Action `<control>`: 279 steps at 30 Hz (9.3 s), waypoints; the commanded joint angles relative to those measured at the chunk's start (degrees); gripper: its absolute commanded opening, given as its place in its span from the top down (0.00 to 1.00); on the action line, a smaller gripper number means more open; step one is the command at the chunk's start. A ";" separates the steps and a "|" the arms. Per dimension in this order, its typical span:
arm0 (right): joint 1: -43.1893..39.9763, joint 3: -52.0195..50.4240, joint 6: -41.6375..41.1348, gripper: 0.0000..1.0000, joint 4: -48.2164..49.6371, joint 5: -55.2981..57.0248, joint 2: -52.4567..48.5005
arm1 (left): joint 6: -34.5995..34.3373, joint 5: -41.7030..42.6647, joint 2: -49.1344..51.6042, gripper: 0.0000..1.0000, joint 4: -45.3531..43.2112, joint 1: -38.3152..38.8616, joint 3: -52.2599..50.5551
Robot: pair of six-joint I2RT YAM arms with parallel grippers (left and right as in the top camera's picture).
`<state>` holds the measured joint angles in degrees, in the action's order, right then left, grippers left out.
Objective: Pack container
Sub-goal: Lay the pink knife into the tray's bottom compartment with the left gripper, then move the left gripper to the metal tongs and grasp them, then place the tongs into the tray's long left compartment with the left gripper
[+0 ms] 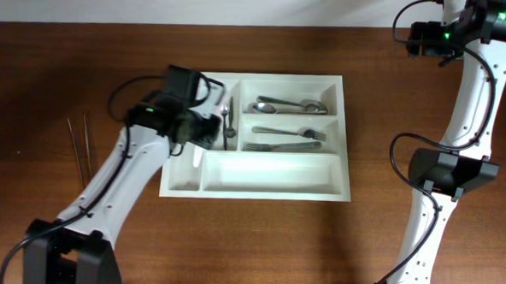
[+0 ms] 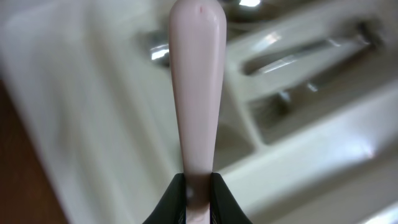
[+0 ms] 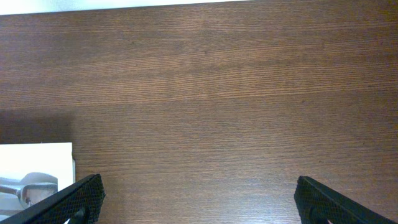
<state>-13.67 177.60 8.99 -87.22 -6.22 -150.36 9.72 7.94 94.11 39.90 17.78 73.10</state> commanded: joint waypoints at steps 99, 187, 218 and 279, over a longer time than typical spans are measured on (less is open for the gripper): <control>0.13 0.44 -0.50 0.01 -0.02 0.50 1.05 | -11.13 -13.81 20.22 0.98 0.15 -37.09 -3.10; 0.13 0.44 -0.50 0.01 -0.02 0.50 1.05 | -16.09 -7.15 -1.92 0.01 29.83 -19.34 33.44; 0.13 0.44 -0.50 0.01 -0.02 0.50 1.05 | -16.09 -7.13 -1.92 0.01 29.83 -19.34 33.44; 0.15 0.44 -0.50 0.01 -0.02 0.50 1.05 | -16.09 -7.13 -1.92 0.01 29.83 -19.34 33.44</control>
<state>-13.67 177.60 8.99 -87.22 -6.22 -150.36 -6.90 1.45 92.36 69.65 -1.37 106.08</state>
